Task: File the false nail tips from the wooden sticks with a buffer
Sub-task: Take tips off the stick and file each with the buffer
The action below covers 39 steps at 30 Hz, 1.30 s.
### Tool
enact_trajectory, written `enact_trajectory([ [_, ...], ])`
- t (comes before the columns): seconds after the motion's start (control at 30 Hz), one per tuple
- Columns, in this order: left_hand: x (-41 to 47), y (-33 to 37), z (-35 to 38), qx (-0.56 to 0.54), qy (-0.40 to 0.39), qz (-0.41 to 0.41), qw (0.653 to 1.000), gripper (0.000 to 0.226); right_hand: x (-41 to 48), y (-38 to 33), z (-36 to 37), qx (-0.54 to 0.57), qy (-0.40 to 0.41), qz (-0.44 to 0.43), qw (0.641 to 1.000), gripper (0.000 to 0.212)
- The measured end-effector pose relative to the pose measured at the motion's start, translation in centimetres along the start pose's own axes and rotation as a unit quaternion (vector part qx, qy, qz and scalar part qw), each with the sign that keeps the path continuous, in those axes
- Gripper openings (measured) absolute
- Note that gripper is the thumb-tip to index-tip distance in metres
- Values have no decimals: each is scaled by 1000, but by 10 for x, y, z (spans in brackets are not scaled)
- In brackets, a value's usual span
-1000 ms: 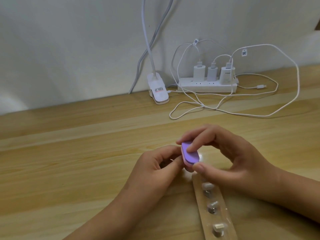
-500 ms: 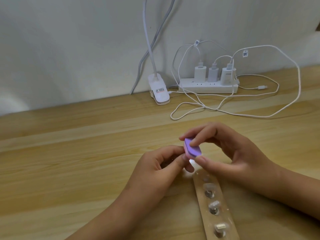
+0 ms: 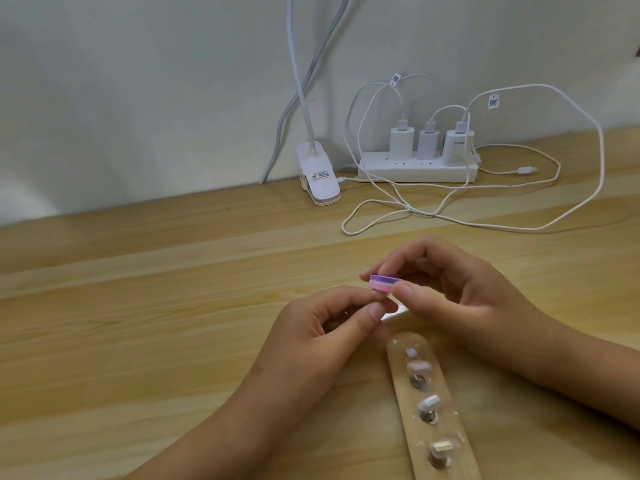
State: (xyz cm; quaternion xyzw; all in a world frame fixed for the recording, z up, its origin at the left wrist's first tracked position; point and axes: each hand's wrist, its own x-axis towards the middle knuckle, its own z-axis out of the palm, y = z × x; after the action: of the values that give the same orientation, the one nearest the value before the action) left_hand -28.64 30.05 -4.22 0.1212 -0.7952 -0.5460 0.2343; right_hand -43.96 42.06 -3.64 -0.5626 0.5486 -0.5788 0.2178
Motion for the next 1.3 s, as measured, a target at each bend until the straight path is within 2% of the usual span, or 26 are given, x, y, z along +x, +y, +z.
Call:
enact_trajectory([
  [0.13,0,1,0,-1,-4,-10,1000,16,-1,-2,1,-7,9,-36,999,26],
  [0.23,0,1,-1,-47,11,-33,998,18,-1,-3,2,19,31,-28,999,33],
  [0.4,1,2,0,-76,17,-69,995,15,1,1,2,28,59,-44,997,31],
  [0.63,1,0,-1,-69,17,-71,995,19,2,2,2,39,64,-48,996,30],
  [0.8,1,-1,2,-79,7,-60,995,28,2,2,3,39,4,2,999,25],
  [0.93,1,0,2,-81,9,-58,995,30,1,1,2,48,49,-16,998,23],
  [1.03,1,0,1,-80,14,-55,995,31,1,1,2,48,20,8,999,18],
  [1.3,2,-1,1,-78,18,-54,995,31,-1,2,3,10,35,-31,999,25],
])
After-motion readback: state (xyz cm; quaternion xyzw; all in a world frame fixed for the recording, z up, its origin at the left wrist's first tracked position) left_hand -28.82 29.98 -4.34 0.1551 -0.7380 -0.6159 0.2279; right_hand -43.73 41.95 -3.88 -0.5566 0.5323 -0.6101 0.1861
